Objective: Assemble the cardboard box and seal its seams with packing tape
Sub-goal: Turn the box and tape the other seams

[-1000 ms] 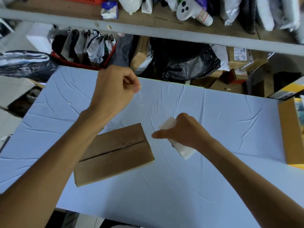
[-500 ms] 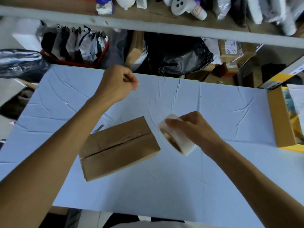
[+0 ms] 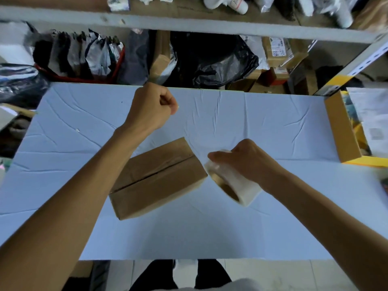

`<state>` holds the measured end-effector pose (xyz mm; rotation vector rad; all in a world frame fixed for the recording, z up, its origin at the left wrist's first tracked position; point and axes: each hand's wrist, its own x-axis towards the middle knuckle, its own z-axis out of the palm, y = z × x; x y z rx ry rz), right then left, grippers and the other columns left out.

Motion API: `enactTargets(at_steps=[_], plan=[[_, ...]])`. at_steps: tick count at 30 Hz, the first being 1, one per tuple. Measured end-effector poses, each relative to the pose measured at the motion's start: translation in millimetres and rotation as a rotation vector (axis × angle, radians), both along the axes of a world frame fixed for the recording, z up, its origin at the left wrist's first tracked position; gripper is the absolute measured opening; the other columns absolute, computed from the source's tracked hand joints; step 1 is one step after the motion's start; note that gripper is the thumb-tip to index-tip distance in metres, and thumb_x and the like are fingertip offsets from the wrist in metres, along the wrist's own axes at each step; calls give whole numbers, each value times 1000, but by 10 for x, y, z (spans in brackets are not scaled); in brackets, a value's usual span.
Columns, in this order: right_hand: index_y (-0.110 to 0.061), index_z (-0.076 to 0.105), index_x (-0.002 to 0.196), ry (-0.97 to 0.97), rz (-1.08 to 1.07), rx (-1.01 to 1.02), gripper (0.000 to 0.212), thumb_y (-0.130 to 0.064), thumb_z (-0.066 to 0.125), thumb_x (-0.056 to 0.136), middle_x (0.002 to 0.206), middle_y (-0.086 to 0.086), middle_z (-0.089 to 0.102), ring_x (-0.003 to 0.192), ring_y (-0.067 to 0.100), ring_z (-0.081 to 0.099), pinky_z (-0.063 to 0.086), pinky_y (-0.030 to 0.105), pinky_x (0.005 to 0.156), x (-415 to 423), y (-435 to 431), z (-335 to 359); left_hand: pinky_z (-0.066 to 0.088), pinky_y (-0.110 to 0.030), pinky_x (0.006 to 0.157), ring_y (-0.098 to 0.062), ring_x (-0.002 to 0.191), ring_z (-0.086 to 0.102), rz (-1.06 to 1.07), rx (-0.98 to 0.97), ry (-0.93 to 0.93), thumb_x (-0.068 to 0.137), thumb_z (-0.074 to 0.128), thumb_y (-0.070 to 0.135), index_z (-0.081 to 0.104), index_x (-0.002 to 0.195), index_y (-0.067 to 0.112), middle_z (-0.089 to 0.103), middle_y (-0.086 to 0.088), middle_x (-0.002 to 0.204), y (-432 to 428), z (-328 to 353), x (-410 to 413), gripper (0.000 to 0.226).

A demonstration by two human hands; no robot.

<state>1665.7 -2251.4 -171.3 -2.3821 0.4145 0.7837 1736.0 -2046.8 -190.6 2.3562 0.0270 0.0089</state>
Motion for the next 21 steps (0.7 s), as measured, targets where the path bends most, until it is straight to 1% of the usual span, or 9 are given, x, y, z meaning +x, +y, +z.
enactTargets(at_steps=[2,4,8,11,13,15,17,19,21], plan=[[-12,44,70,19,13,-5,46,-51,68,75,61,-1,41,53,16,41,27,27,48,-23,-2,-7,38,1,53,0,60,55,-1,-3,16,78,71,3,68,73,10,63,1,69,-21,-16,-10,8],[-12,44,72,43,13,11,46,-51,68,76,63,1,43,54,17,42,28,27,50,-65,-14,-22,37,3,50,-1,60,55,2,2,42,77,70,1,69,72,10,62,4,66,-48,-56,-34,10],[-13,40,67,68,13,14,48,-51,68,77,62,0,40,52,17,38,27,27,49,-146,-53,-19,40,-2,51,-1,59,55,-19,19,66,77,68,-1,68,70,12,61,5,64,-107,-103,-80,15],[-12,47,73,116,13,0,51,-58,67,76,66,0,44,55,16,41,28,27,50,-208,-103,-22,38,-8,57,0,59,54,-35,54,11,79,68,3,68,72,10,63,-1,69,-146,-54,-85,10],[-13,51,75,167,-16,38,52,-63,65,76,67,-1,44,57,15,42,28,27,53,-279,-143,3,42,-11,62,-3,63,57,-92,56,16,80,68,3,68,74,9,66,-3,73,-150,15,-71,9],[-15,43,65,177,-33,90,52,-62,62,79,60,-3,36,52,14,36,24,28,52,-353,-159,23,46,-17,66,-11,71,62,-163,54,81,80,70,3,69,76,10,69,-5,77,-131,61,-47,9],[-18,32,60,164,-43,147,55,-59,60,83,56,-5,28,48,13,28,21,27,51,-438,-142,37,48,-19,68,-13,76,64,-181,39,122,80,71,4,69,78,12,70,-5,80,-117,66,-61,8],[-18,27,63,148,-60,194,54,-56,59,85,55,-5,24,48,13,25,20,26,49,-506,-130,21,49,-18,69,-13,77,65,-187,15,105,81,71,6,69,79,12,70,-5,80,-130,45,-81,6],[-17,29,68,164,-70,193,51,-54,60,85,58,-4,24,49,13,24,20,25,47,-551,-117,-2,50,-18,70,-11,76,65,-215,25,138,81,71,7,69,80,11,70,-3,80,-145,-3,-103,5]])
